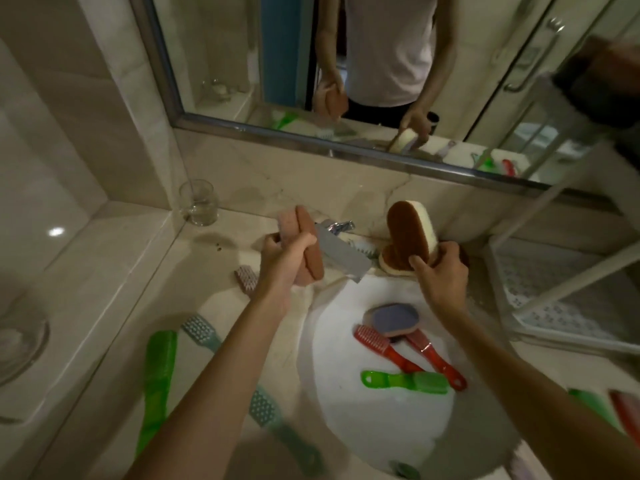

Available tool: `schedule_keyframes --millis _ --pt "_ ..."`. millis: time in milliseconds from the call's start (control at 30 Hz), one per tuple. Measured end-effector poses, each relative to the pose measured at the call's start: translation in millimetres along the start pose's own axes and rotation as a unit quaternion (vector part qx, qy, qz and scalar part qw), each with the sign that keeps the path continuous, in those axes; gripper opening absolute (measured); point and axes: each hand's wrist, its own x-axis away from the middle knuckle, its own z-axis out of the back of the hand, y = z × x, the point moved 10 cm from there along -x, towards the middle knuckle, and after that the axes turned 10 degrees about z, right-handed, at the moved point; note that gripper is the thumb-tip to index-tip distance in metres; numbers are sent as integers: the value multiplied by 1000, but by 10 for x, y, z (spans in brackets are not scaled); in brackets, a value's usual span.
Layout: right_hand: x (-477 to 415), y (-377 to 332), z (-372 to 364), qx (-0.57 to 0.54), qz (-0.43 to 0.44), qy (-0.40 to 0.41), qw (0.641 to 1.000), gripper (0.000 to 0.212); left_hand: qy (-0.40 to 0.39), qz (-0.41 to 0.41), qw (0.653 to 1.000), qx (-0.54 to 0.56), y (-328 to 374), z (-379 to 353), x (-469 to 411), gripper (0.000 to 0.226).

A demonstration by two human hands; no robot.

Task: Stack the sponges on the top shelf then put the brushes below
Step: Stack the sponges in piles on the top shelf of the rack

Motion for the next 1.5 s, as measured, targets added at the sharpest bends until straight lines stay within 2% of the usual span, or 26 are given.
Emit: schedule_keyframes --millis 167,233,300,400,633,767,967,1133,1333,1500 --pt "-133 -431 602 -1 90 32 995 34 -52 -34 998 -25 299 -560 363 25" --pt "-179 -524 831 -7 108 32 994 31 -55 -65 995 -50 446 -787 516 28" --pt "-226 -572 1098 -5 107 43 993 27 -68 -99 991 -65 608 -1061 676 32" --pt "-302 -653 1555 -7 110 84 990 31 -99 -125 984 -82 805 -1535 933 39" --pt "-650 -646 2764 -5 112 145 983 24 -166 -192 958 -134 1095 -2870 1581 40" --pt "-910 -486 3496 -49 77 175 980 25 -173 -245 937 -181 1303 -3574 1853 56" --pt "-1438 -2 4037 -214 -40 94 971 30 -155 -252 914 -277 1377 -4518 1866 69" --pt "-1670 253 3856 -279 -127 20 952 38 -126 -240 901 -338 1293 -4876 1682 57" --pt "-1785 335 3745 -251 -162 -21 954 25 -89 -248 895 -360 1282 -5010 1666 50" --pt "-1857 399 3780 -122 -129 -54 983 38 -51 -256 877 -404 1249 -5016 1670 53"
